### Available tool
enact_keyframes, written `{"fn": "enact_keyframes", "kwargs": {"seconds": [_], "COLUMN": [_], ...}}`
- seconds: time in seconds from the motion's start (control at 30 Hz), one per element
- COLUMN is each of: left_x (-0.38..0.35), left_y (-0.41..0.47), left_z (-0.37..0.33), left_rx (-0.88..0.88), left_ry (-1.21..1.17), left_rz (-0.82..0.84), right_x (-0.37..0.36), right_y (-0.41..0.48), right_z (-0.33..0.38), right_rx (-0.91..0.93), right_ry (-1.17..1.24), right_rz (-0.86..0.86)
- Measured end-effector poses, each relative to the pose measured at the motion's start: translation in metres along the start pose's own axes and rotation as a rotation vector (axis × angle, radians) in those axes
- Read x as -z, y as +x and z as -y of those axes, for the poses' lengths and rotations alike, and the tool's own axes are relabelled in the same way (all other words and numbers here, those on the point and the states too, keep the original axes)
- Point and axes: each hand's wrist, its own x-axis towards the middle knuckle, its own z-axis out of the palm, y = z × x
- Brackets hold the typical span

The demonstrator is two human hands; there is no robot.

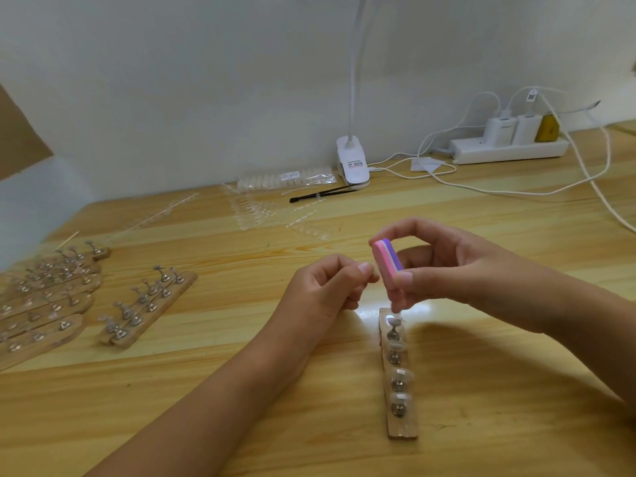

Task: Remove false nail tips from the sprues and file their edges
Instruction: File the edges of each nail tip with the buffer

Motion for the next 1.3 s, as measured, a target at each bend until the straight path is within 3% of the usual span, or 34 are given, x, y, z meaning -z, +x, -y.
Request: {"fn": "enact_keyframes", "kwargs": {"seconds": [0.3,0.43,0.57,0.7,0.83,1.0,1.2,1.3], "left_x": [-0.0026,-0.0018,-0.0018,-0.0023,-0.0018,-0.0028,-0.0024,-0.0029], "left_y": [-0.0020,-0.0017,-0.0018,-0.0023,-0.0027,-0.0027,-0.0032,-0.0029], "left_z": [-0.0018,-0.0015,-0.0012,-0.0017,-0.0009,-0.0007,-0.0010,-0.0016], "left_rx": [-0.011,-0.016,-0.025,-0.035,-0.040,-0.037,-0.046,-0.045], "left_ry": [0.017,-0.014,0.012,0.024,0.042,0.038,0.065,0.039], "left_rz": [-0.010,-0.040,-0.034,-0.030,-0.024,-0.027,-0.016,-0.019], "right_x": [-0.0026,-0.0061,-0.0086,-0.0073,-0.0079,-0.0027,-0.0073,-0.0051], "right_y": [0.0019,0.0008,0.0031,0.0009,0.0018,-0.0013,0.0023,0.0003], "right_z": [-0.0034,-0.0032,-0.0046,-0.0037,-0.0038,0.0025,-0.0031,-0.0019], "right_rx": [0.016,0.003,0.055,0.017,0.039,0.000,0.045,0.016], "right_ry": [0.022,0.018,0.028,0.026,-0.001,-0.013,-0.006,-0.004], "right_rz": [-0.101,0.024,-0.113,-0.016,-0.107,-0.007,-0.123,-0.045]}}
